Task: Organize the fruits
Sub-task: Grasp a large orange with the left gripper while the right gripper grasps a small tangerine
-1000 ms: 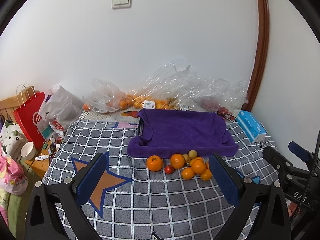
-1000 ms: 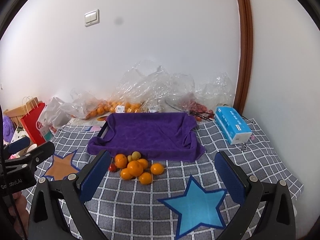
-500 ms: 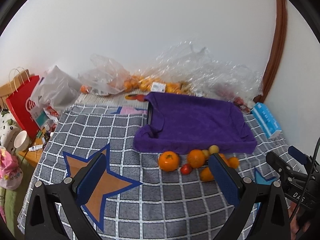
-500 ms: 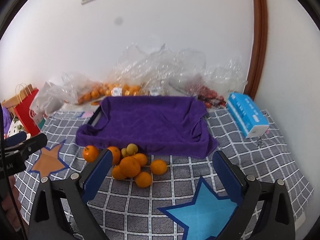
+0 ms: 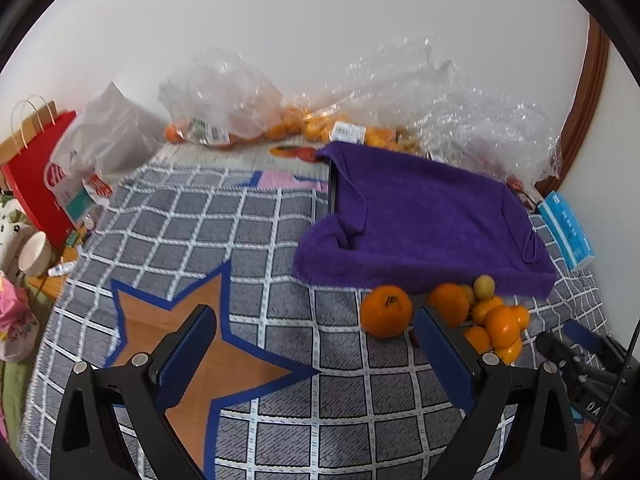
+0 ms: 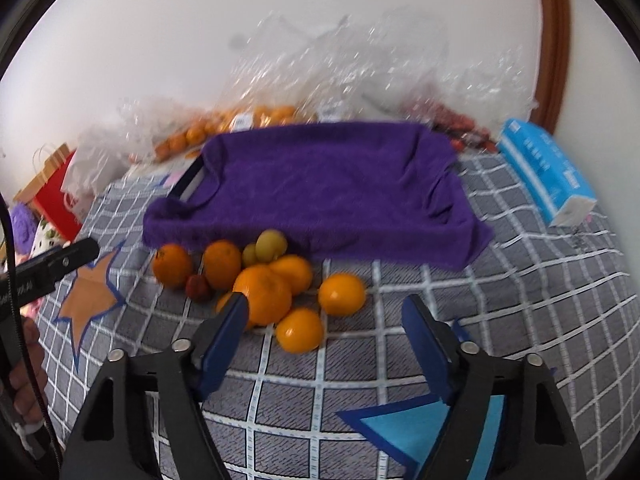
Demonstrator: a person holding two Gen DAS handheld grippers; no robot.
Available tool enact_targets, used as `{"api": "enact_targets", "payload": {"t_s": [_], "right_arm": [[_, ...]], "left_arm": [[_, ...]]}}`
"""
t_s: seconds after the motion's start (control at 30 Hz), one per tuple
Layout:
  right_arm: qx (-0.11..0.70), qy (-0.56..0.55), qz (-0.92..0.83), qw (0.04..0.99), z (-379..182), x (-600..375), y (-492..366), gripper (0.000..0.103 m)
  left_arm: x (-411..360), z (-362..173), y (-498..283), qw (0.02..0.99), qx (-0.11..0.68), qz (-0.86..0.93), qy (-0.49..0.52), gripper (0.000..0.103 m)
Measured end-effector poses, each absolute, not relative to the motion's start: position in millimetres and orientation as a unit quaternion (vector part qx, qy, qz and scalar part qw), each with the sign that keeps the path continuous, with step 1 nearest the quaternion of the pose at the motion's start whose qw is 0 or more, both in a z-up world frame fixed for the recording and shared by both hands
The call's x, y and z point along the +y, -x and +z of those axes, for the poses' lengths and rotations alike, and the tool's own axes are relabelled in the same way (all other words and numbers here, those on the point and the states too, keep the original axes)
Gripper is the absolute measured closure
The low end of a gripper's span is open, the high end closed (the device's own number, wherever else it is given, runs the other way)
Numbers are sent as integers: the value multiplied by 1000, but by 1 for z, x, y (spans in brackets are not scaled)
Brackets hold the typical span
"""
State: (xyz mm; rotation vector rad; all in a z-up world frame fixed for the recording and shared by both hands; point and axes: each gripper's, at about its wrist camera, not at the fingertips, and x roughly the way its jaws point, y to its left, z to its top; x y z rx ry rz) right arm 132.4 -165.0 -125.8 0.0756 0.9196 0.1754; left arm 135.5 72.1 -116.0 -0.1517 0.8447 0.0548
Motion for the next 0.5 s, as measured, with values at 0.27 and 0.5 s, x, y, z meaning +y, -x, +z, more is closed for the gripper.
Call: {"api": "enact_targets", "payload": {"t_s": [0.27,0.5], "right_arm": [[469,-21,105,877,-155,-154,-134,42],[476,-13,121,871,-170,-145,-145,66]], "left_arm": [[67,-133,-139,903,425,12,66,4],[59,-143,-143,900,431,-2,70,4]]}}
